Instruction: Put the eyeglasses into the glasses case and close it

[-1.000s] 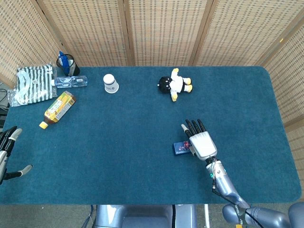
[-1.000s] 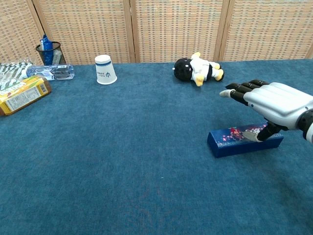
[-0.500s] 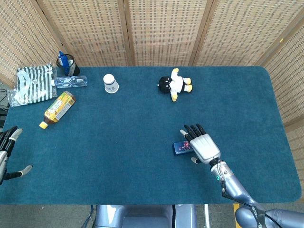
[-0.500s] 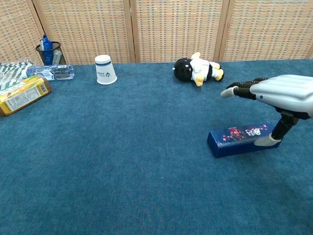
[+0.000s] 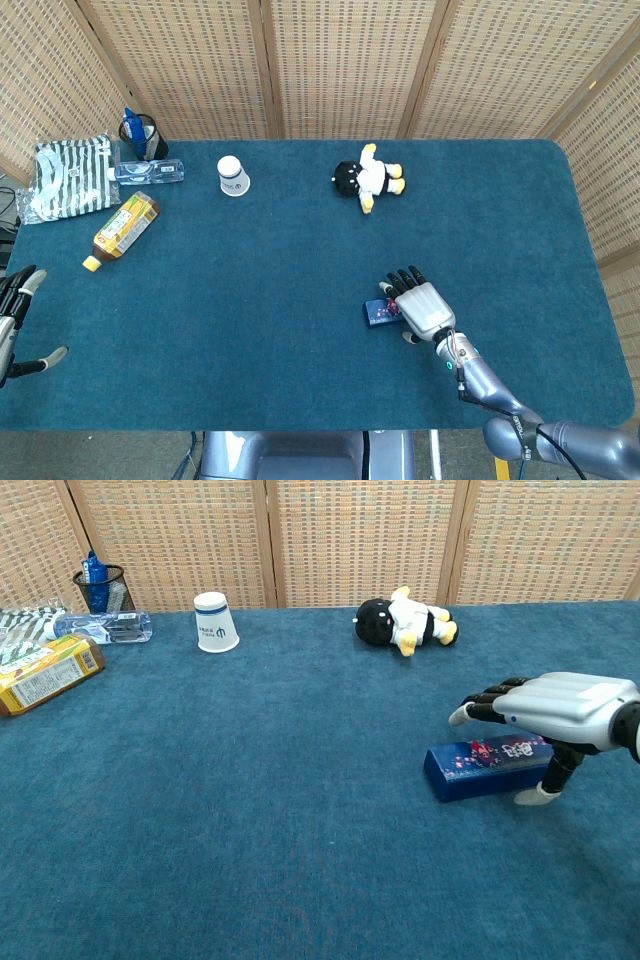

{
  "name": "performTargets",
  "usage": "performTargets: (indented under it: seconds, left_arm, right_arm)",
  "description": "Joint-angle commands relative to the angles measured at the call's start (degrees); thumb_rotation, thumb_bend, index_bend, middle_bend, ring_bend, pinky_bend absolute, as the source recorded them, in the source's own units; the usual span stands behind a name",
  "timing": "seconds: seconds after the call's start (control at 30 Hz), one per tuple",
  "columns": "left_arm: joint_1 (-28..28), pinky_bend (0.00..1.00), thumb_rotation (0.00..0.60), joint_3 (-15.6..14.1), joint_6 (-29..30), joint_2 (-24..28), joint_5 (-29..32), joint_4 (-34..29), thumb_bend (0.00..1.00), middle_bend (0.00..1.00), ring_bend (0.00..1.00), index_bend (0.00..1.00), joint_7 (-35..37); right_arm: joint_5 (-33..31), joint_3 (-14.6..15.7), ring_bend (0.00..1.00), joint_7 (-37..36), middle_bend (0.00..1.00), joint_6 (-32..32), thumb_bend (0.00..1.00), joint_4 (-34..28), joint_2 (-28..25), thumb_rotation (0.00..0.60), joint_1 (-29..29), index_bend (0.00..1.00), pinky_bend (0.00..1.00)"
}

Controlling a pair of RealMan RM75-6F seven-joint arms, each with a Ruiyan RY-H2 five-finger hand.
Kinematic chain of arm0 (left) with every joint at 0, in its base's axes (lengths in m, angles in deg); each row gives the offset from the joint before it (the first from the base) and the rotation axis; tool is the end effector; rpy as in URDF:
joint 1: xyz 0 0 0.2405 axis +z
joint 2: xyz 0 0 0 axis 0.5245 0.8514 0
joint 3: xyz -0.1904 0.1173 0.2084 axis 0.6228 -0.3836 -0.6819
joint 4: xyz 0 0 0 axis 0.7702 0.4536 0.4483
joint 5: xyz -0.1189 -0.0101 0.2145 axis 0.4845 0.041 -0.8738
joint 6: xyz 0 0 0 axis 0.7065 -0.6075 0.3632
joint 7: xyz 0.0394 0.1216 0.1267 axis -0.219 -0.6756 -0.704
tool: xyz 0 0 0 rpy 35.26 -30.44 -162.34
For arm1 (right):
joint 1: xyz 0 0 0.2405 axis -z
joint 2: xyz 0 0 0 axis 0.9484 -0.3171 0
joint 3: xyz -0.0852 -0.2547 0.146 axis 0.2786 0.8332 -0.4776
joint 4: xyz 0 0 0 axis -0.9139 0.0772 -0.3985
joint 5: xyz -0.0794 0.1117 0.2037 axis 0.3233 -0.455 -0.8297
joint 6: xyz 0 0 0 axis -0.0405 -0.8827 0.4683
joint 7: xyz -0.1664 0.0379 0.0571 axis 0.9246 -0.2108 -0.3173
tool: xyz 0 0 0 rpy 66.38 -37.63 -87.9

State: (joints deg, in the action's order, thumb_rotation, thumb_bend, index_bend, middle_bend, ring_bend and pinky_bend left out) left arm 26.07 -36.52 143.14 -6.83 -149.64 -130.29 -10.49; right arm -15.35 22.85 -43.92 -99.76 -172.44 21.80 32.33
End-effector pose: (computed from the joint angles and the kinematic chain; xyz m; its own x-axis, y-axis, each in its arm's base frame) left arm -0.3488 0.2183 0.1828 0.3508 0.0804 0.9330 0.9362 -0.0051 -0.3515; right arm -0.2300 -0.3794 -0.0601 0.7130 -0.2946 0.6362 -0.6913 -0.4466 0.5680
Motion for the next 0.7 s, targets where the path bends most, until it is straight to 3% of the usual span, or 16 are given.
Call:
performTargets:
  seconds: [0.03,0.4,0.6,0.7]
  left_arm:
    - [-0.1,0.00,0.600,0.0,-0.1,0.0,0.1,0.0,0.00,0.00,0.00,0.00,0.1]
    - [-0.2,0.00,0.600,0.1,-0.3,-0.1,0.3,0.1,0.00,0.00,0.00,0.00,-0.1]
    - [-0.1,0.00,0.600,0.1,-0.3,-0.2,0.3,0.0,0.00,0.00,0.00,0.00,-0.3]
    - [-0.1,0.00,0.600,0.0,-0.3,-0.2,0.3,0.0,0.00,0.00,0.00,0.00,-0.4]
  right_arm:
    - [1.4,0.6,0.00,-0.5,0.18,-0.9,0.26,2.6,2.1,0.600,-0.2,0.19,0.00]
    - [1.6,-0.6,0.02,-2.8,0.46,-3.7,0.35,7.6,6.4,0.600,0.1,0.36,0.00]
    - [3.0,-0.8,0.05,-4.2,0.48,-5.4,0.35,9.1,7.5,0.600,0.6,0.38,0.00]
    - [3.4,-0.8,0.05,-4.9,0.43,-5.5,0.35,9.3,7.7,0.600,0.8,0.38,0.00]
